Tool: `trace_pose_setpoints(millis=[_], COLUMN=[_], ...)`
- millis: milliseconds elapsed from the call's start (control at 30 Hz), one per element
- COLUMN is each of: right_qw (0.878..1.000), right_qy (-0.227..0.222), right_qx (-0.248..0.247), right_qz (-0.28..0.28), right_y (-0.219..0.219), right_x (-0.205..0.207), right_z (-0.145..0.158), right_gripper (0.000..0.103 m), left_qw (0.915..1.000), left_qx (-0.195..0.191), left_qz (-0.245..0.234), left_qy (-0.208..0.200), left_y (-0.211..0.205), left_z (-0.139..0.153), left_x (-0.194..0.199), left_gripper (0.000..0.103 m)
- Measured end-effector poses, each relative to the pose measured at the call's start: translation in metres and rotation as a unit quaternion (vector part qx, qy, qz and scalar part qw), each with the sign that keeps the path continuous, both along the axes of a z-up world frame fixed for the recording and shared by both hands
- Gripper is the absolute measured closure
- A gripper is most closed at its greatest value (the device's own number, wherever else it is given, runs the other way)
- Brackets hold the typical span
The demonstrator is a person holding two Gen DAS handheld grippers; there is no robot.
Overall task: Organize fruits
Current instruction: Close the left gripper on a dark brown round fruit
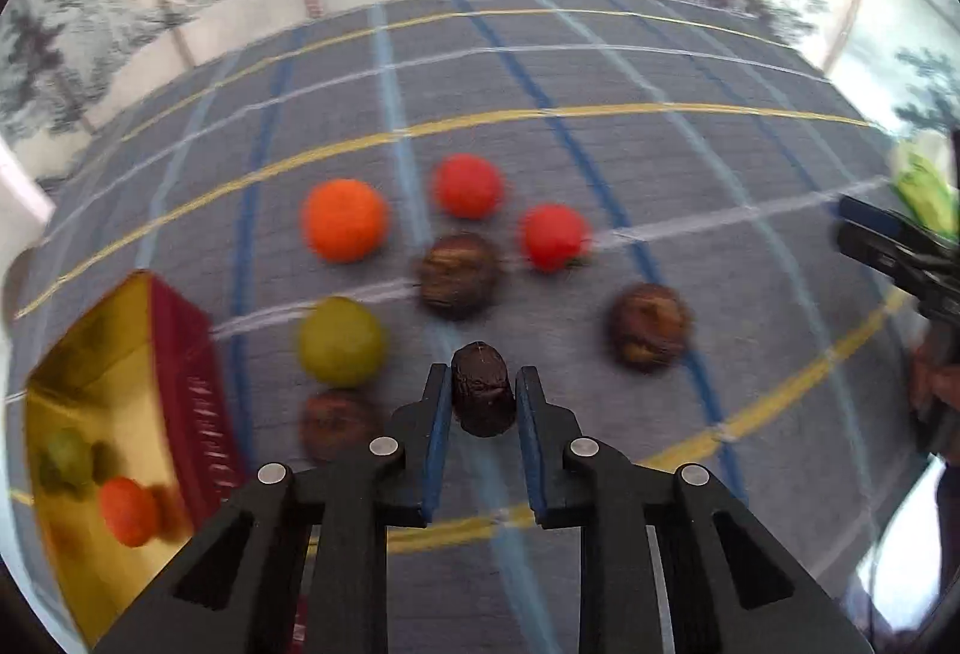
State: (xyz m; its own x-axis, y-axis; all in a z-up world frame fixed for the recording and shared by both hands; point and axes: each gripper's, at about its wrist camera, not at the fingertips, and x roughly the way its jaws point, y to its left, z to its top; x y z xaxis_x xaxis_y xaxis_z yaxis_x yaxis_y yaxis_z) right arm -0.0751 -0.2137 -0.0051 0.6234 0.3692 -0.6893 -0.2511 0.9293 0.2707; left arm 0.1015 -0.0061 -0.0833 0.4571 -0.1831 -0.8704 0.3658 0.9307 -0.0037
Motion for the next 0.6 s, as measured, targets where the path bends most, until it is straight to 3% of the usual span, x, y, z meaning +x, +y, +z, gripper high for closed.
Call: trace_pose_setpoints(millis=[100,167,467,600], right_qw=[1.0,1.0,1.0,1.0], right_qy=[0.002,0.003,0.008,0.017], right_qx=[-0.001,-0.004,-0.01,-0.016], right_qz=[-0.003,-0.002,-0.002,-0.002], right_y=[0.0,0.001,0.004,0.006], right_x=[0.0,0.001,0.002,0.004], right_z=[-0.001,-0.001,-0.003,-0.006], right_gripper=[0.018,0.017,0.012,0.012], left_qw=[0.9988,0.9984,0.9995,0.9991], left_qx=[0.038,0.043,0.027,0.01], left_qz=[-0.013,-0.013,0.018,0.041], left_qy=[-0.03,-0.034,-0.002,-0.011], left_y=[-0.013,-0.015,-0.008,-0.006], left_z=[-0.001,-0.001,-0.012,-0.01], left_x=[-0.01,-0.01,0.008,0.003], left_gripper=[0.081,0.08,0.079,0.08])
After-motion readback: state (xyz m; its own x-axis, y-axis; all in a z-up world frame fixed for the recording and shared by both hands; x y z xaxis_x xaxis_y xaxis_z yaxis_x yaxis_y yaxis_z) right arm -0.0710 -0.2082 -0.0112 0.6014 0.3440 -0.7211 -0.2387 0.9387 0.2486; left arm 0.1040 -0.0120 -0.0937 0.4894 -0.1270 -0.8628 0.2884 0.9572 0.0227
